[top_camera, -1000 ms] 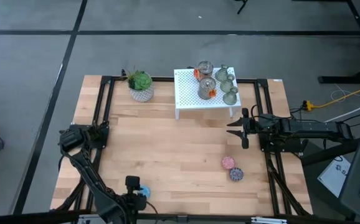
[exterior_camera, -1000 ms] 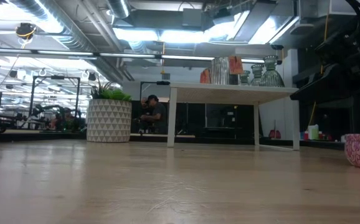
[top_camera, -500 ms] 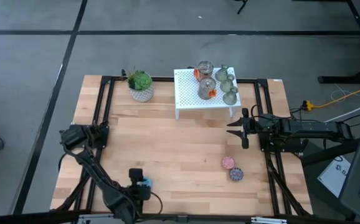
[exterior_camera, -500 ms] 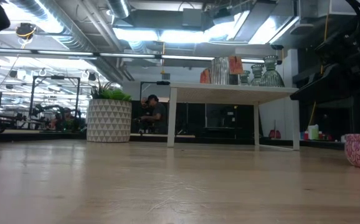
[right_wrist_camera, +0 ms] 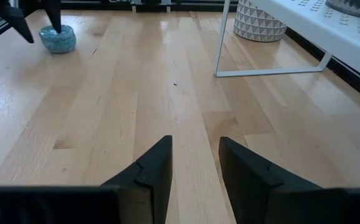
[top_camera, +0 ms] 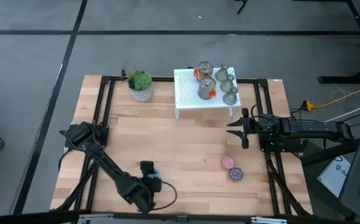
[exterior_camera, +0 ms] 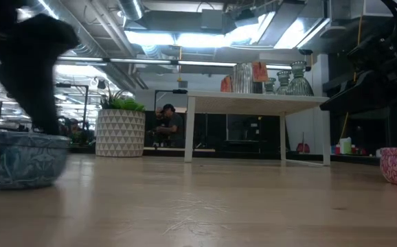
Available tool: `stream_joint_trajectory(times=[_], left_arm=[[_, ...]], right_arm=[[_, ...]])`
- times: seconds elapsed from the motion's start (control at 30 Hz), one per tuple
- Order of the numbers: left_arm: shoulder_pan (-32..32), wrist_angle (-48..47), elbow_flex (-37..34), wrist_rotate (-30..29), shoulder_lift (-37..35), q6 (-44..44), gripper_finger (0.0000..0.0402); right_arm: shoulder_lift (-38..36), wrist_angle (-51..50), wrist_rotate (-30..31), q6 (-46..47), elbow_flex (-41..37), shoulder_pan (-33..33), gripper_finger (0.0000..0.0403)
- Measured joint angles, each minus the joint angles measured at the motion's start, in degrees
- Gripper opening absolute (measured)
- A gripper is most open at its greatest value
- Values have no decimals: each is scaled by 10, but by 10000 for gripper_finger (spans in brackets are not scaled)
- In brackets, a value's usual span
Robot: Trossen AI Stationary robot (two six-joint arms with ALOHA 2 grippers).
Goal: Pick & Place candle stick holders
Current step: Put the blue scented candle on the shelf
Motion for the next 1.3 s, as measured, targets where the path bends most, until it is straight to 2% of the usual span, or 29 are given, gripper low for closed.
stream_joint_trajectory(times=[0.5,0.8,0.93,1.03,1.3], left_arm=[[126,226,-1,44,3,277,281],[188,295,0,115,-14,366,281],[196,279,0,117,-38,390,281],[198,217,1,134,-59,397,281],[188,47,0,232,-76,350,281]], right_arm=[[0,0,0,0,0,0,135],[0,0,0,0,0,0,135],[0,0,0,0,0,0,135],[0,0,0,0,0,0,135],[0,0,0,0,0,0,135]])
